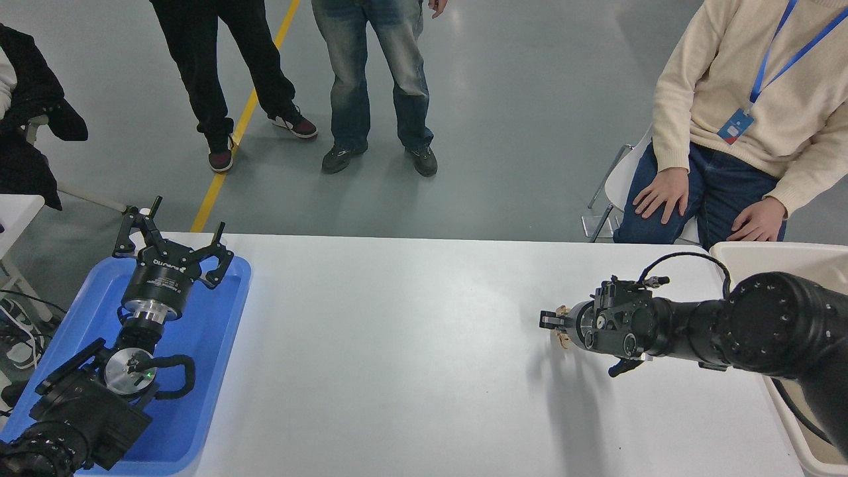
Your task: Pick up paper ball place in dustbin
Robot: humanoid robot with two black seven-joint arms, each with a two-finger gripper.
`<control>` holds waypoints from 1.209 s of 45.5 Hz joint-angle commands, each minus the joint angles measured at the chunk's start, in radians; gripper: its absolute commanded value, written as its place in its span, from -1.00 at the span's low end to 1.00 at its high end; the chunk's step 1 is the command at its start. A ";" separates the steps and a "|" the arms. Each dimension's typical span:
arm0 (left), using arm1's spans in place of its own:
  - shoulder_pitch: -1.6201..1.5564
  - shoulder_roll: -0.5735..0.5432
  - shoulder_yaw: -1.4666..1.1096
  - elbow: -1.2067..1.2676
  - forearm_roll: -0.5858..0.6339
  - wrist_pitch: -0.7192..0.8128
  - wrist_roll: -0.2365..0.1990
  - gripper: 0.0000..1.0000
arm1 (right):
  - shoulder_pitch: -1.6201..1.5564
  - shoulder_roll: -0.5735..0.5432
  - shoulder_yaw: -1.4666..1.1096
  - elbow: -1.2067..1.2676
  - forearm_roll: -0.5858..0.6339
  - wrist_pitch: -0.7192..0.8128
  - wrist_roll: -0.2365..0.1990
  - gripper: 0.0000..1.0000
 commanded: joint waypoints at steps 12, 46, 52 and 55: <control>0.000 -0.001 0.000 0.000 0.000 -0.002 0.002 1.00 | 0.434 -0.135 -0.178 0.540 -0.082 0.109 0.009 -1.00; 0.000 0.001 0.000 0.000 0.000 0.000 0.002 1.00 | 1.197 -0.400 -0.184 0.763 -0.082 0.830 0.006 -1.00; 0.002 0.001 0.000 0.000 0.000 -0.002 0.002 1.00 | 1.261 -0.408 -0.190 0.770 -0.082 0.830 0.008 -1.00; 0.002 0.001 0.000 0.000 0.000 0.000 0.002 1.00 | 1.293 -0.408 -0.195 0.780 -0.082 0.830 0.008 -1.00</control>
